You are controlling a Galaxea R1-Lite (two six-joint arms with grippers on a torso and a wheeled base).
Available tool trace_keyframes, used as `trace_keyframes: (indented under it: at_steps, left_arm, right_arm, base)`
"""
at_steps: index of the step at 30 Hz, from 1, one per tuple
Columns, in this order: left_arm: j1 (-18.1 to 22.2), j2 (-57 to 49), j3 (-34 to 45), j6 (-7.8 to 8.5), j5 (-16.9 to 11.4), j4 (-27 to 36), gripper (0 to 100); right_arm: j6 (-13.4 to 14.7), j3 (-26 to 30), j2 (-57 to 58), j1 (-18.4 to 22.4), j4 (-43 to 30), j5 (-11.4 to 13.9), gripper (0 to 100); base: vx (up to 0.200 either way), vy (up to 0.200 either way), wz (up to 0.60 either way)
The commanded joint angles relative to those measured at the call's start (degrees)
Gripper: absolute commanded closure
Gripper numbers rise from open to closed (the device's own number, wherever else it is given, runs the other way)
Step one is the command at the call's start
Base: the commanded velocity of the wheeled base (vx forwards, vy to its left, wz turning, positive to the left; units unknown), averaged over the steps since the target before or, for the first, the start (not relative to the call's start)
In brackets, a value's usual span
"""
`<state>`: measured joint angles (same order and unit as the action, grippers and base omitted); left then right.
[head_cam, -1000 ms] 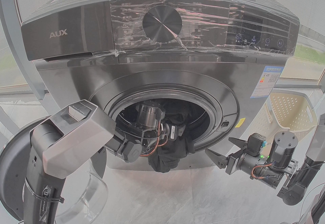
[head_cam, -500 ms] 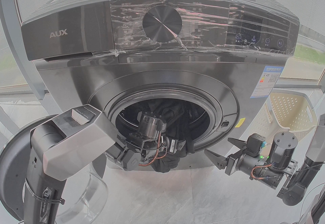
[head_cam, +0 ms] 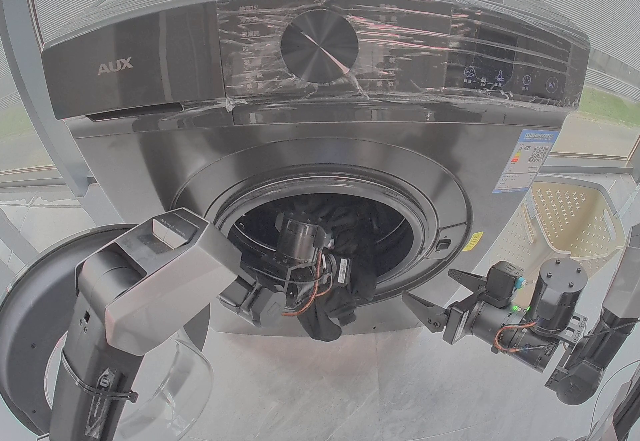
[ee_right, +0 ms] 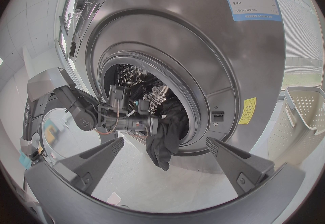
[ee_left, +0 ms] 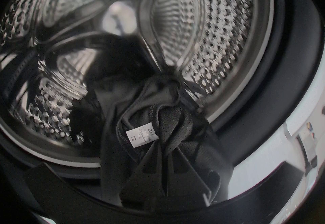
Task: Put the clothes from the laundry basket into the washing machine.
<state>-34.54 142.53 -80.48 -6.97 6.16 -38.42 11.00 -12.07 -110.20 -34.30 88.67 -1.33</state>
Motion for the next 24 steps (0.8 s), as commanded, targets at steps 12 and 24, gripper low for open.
trace_keyframes:
  at_steps: [12,24]
  left_arm:
    - [3.7,2.8,-11.0,-0.5,7.3,-3.4,0]
    - [-0.2,-1.0,-1.1,0.21,4.7,-2.4,0]
  right_arm:
    - [0.0,-0.1,0.1,-0.5,0.1,0.0,0]
    - [0.1,0.0,0.1,-0.4,0.1,0.1,0]
  base:
    - [0.0,0.0,0.0]
    - [0.0,0.0,0.0]
